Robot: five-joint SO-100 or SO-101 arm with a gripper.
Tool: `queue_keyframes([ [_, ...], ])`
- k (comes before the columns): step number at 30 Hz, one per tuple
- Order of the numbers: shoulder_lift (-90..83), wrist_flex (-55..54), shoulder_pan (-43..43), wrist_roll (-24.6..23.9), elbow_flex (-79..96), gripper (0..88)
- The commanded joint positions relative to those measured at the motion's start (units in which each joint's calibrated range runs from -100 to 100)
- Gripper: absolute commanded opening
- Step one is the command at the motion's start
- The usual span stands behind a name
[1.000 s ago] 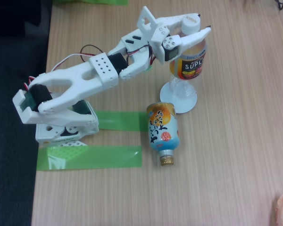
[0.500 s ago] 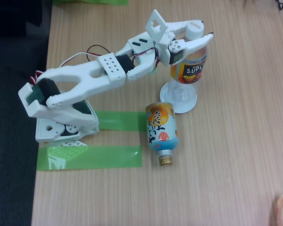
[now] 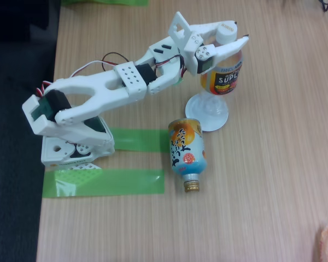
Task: Pick up the plastic bottle and stand it up on the white place
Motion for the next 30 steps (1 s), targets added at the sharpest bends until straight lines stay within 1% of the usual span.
queue_keyframes([
  [1, -0.15, -0.54, -0.03, 0.29, 0.28, 13.8],
  [30, -0.74, -1.05, 0.56, 0.29, 3.18, 13.9],
])
